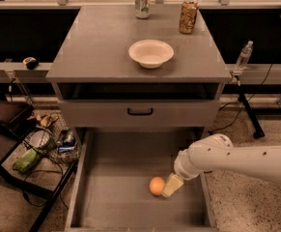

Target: Pick orange from middle drawer and place on counter

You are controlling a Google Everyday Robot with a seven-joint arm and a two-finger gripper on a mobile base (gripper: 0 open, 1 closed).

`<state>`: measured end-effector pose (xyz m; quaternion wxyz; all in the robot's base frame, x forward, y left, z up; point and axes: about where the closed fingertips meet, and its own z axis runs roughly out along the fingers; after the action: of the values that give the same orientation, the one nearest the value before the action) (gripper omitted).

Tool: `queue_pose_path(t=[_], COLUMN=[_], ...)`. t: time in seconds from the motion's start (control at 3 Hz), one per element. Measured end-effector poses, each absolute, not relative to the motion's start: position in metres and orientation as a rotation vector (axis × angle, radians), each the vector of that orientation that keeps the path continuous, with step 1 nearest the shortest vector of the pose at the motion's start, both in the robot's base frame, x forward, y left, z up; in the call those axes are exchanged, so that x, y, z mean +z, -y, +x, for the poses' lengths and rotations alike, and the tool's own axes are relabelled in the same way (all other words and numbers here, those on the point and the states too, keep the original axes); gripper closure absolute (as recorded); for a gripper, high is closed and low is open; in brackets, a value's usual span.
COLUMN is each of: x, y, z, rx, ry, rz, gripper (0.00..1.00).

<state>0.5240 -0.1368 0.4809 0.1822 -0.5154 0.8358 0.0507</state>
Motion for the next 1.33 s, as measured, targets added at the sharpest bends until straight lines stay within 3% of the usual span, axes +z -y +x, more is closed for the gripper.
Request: queue_pose_path(t=[1.33], x=[0.376], y=[0.104], z=[0.516], rx=[0.323], ry=[-2.404], rz=[-1.369], gripper=[0.0])
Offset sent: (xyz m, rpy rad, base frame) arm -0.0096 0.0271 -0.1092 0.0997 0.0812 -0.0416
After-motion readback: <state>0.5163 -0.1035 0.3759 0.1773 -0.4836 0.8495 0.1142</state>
